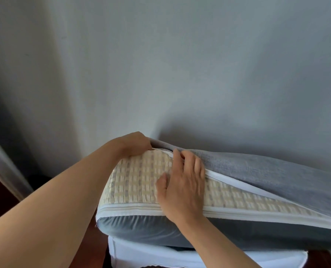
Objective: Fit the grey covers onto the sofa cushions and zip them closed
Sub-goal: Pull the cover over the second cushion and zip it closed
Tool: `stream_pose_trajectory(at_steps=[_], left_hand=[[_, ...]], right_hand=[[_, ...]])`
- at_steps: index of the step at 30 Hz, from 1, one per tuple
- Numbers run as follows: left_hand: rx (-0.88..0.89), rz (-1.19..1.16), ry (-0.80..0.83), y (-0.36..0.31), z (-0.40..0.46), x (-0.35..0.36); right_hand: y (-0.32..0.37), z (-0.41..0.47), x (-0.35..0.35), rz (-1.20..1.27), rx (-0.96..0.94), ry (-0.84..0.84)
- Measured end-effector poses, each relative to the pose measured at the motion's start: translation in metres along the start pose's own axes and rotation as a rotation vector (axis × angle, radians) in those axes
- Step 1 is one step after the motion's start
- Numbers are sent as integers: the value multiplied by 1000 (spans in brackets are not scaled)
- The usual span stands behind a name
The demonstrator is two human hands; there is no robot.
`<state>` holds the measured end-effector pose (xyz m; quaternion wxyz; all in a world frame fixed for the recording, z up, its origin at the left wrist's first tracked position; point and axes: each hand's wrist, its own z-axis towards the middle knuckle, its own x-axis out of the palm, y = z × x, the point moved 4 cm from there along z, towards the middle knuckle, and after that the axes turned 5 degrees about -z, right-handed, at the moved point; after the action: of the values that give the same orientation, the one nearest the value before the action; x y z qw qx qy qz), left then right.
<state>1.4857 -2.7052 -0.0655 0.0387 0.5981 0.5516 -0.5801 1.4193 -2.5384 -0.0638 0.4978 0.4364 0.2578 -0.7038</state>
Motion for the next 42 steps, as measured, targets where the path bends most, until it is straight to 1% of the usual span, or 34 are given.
stream_pose_trajectory(at_steps=[2, 4, 6, 9, 10, 12, 13, 16, 18, 20, 22, 25, 27, 28, 30, 31, 34, 37, 39, 42], left_hand=[[-32, 20, -91, 1, -2, 0], [-46, -28, -192, 1, -9, 0], [-19, -156, -350, -1, -19, -2], [14, -416, -583, 2, -38, -1], [44, -451, -643, 2, -43, 1], [122, -449, -746, 0, -57, 4], [134, -429, -787, -3, -65, 4], [142, -280, -868, -5, -99, 17], [156, -136, -853, -3, -126, 39], [123, -102, -827, -2, -142, 55], [95, -54, -782, -1, -146, 56], [163, 293, -593, -3, -152, 57], [130, 488, -503, 2, -157, 60], [114, 539, -484, 3, -156, 61], [105, 554, -497, 0, -156, 60], [101, 547, -508, -2, -155, 59], [58, 572, -517, -6, -154, 60], [10, 613, -516, -8, -155, 63], [8, 659, -475, -7, -154, 67], [-10, 649, -468, -4, -162, 72]], right_hand=[[0, 1, 2, 12, -26, -11], [-2, 1, 3, 44, -40, -26], [-3, 2, 4, 89, -44, -57], [-6, 2, 5, 176, -48, -122], [-7, 1, 5, 199, -55, -144], [-8, -5, 3, 233, -86, -189], [-9, -7, 2, 239, -100, -209], [-12, 1, 0, 229, -118, -267], [-12, 15, 1, 202, -146, -296], [-11, 23, 1, 209, -209, -305], [-7, 23, 0, 234, -262, -300], [0, 15, -8, 257, -333, -299], [3, 5, -17, 256, -442, -269], [2, -2, -18, 249, -511, -245], [-9, -17, -24, 185, -603, -199], [-18, -20, -26, 138, -601, -195], [-34, -19, -32, 29, -511, -237], [-31, -28, -36, 51, -537, -277], [-28, -45, -42, 93, -576, -301], [-25, -66, -44, 131, -595, -314]])
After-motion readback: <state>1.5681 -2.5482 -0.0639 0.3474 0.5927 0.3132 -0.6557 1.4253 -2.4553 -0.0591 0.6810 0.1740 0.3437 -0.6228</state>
